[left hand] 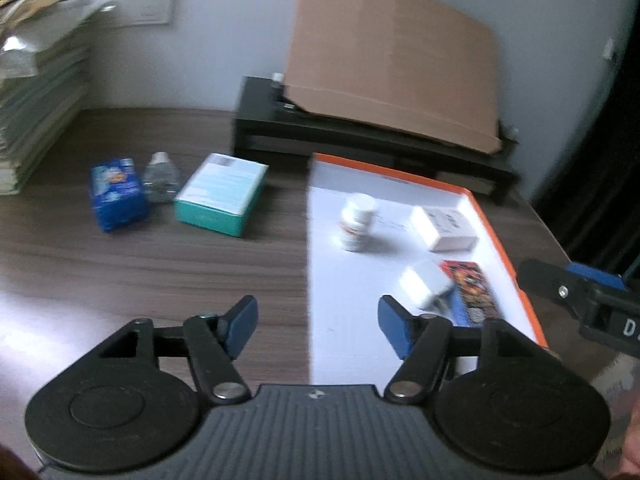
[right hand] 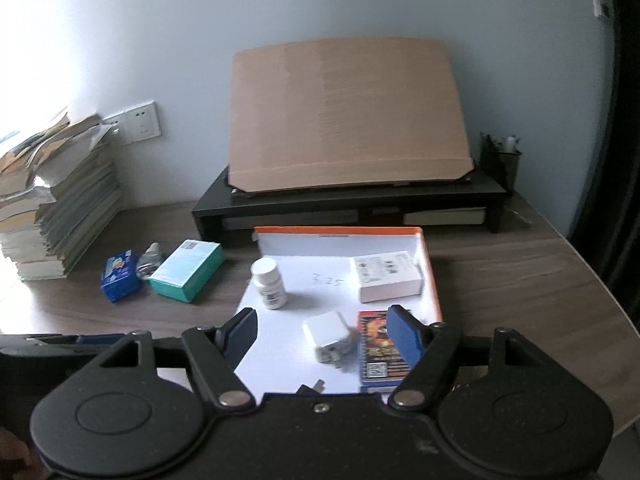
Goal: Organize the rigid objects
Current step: 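Lower the black charger and diffuser into the tray and open both grippers, then grasp the blue toothbrush box with the left gripper while the right grasps the teal box, then lift the blue box and teal box with both grippers toward the tray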
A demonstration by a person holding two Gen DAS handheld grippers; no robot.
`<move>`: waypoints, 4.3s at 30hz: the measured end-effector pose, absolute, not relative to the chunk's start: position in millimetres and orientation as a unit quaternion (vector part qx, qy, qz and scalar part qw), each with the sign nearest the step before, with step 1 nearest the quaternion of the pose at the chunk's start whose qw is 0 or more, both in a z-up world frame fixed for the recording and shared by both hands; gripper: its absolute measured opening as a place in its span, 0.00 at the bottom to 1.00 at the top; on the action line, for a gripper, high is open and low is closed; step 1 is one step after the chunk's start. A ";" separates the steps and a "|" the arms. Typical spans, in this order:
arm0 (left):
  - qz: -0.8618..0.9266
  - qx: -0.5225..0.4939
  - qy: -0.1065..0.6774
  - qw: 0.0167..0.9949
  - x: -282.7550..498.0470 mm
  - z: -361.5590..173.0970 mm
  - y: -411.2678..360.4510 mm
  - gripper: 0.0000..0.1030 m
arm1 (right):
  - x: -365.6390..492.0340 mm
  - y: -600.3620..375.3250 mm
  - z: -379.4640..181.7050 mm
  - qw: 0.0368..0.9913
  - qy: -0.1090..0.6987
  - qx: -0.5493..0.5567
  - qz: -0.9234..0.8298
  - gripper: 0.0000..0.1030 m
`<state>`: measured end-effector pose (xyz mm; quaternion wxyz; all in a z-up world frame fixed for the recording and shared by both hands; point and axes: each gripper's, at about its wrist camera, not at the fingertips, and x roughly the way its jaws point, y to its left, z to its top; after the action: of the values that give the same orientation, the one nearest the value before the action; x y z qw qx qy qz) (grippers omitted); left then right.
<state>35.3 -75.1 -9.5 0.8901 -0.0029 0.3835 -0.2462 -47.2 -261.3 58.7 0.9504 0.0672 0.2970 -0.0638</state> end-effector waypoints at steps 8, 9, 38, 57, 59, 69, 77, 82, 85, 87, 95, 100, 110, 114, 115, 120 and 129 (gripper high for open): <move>-0.171 -0.022 0.385 0.907 55.8 -8.5 -37.1 0.83 | -35.4 -240.5 53.4 0.948 0.308 0.065 -0.044 0.82; -0.161 -0.024 0.386 0.908 59.6 -8.8 -32.5 0.86 | -33.9 -238.4 52.6 0.948 0.309 0.065 -0.042 0.82; 0.001 -0.030 0.411 0.911 257.0 -56.8 5.5 1.00 | 18.7 -217.9 14.2 0.923 0.363 0.091 -0.090 0.83; -0.080 0.022 0.387 0.918 186.7 -45.8 68.1 0.61 | 169.2 -141.7 -2.4 0.907 0.396 0.141 -0.035 0.86; -0.082 0.016 0.388 0.918 177.3 -41.5 78.6 0.61 | 187.7 -131.2 -8.9 0.901 0.408 0.139 -0.045 0.86; -0.092 0.002 0.393 0.915 176.8 -45.5 83.7 0.61 | 234.2 -102.3 -48.8 0.876 0.462 0.093 -0.105 0.82; -0.110 -0.004 0.385 0.916 164.3 -36.1 90.5 0.61 | 181.8 -105.5 -20.2 0.903 0.410 0.091 -0.088 0.82; -0.137 0.001 0.371 0.919 148.5 -22.1 74.9 0.61 | 130.8 -125.7 11.0 0.919 0.377 0.079 -0.080 0.82; -0.157 0.002 0.363 0.919 136.3 -12.9 60.1 0.61 | 99.7 -155.8 26.9 0.922 0.366 0.080 -0.094 0.82; -0.164 0.005 0.357 0.920 128.1 -7.8 50.8 0.61 | 78.3 -179.1 32.9 0.923 0.361 0.078 -0.107 0.82; -0.147 0.002 0.330 0.932 82.7 17.0 19.5 0.61 | 24.5 -240.2 57.6 0.934 0.336 0.075 -0.099 0.82; -0.119 0.003 0.313 0.942 50.3 31.9 12.5 0.61 | 1.6 -262.6 63.2 0.941 0.326 0.057 -0.070 0.82; -0.172 0.036 0.274 0.945 -34.9 88.9 21.1 0.61 | -108.4 -294.6 104.0 0.949 0.281 0.113 -0.089 0.82; -0.174 0.042 0.258 0.949 -74.4 107.5 37.0 0.61 | -158.2 -293.0 114.0 0.951 0.270 0.119 -0.091 0.82; -0.175 0.040 0.255 0.950 -81.4 110.7 39.6 0.61 | -169.1 -292.8 116.4 0.952 0.266 0.119 -0.093 0.82; -0.187 0.038 0.246 0.950 -108.7 119.6 38.9 0.61 | -215.6 -295.5 130.6 0.955 0.245 0.133 -0.102 0.82; -0.227 0.036 0.253 0.940 -110.4 113.0 1.6 0.61 | -227.4 -312.5 139.8 0.954 0.241 0.131 -0.119 0.82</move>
<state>-110.4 1.6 113.0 0.9397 0.0361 0.2535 -0.2266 -227.4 -312.5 139.8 0.9543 0.1313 0.2408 -0.1190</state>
